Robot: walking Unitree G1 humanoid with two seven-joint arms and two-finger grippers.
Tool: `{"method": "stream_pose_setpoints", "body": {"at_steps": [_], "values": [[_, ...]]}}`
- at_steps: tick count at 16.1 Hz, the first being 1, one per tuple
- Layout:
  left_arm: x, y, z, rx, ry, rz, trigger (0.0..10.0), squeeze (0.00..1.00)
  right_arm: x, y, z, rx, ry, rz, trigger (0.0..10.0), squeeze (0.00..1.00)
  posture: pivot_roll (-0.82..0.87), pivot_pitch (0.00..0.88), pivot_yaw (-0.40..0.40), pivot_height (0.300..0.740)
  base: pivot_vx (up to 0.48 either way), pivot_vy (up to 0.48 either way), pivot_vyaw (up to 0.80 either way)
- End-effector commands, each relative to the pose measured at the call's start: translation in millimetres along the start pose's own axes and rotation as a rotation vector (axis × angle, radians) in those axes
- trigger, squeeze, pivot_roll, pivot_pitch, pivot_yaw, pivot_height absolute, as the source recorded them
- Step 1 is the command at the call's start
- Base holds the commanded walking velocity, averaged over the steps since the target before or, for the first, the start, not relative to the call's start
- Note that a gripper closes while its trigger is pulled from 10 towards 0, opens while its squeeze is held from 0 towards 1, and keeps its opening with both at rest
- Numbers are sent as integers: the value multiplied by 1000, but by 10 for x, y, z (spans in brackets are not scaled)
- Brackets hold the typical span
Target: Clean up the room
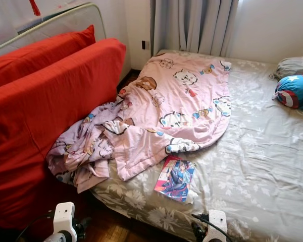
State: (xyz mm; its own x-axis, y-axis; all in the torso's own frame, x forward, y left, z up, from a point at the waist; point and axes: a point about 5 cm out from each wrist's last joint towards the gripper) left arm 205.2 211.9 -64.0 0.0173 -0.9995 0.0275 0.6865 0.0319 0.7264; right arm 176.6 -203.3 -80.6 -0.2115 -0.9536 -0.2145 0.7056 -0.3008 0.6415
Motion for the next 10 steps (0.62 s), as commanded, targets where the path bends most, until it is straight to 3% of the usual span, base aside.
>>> {"method": "stream_pose_setpoints", "body": {"at_steps": [1, 3, 10], "values": [[1, -21, 11, 8, 4, -6, 10000, 0, 25, -9, 15, 14, -7, 2, 10000, 0, -5, 23, -18, 740, 0, 0, 0], [-9, 10, 8, 27, 8, -3, 10000, 0, 38, 2, 19, 31, -19, 8, 10000, 0, -4, 23, -18, 740, 0, 0, 0], [-28, 517, 68, 408, -9, -57, 10000, 0, 29, 31, 67, 153, 28, -6, 10000, 0, -34, 19, -5, 740, 0, 0, 0]]}}
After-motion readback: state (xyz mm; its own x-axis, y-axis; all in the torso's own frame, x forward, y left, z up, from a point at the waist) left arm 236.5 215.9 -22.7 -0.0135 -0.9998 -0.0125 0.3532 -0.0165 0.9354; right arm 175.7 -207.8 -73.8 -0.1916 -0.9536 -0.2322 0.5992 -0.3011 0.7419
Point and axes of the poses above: a point about 5 cm out from each wrist's last joint towards the gripper, its own z axis pointing back from the gripper into the wrist, its own y axis along the axis of the wrist's last joint, x = y × z, and after that the axes turned 6 degrees about -z, right-handed
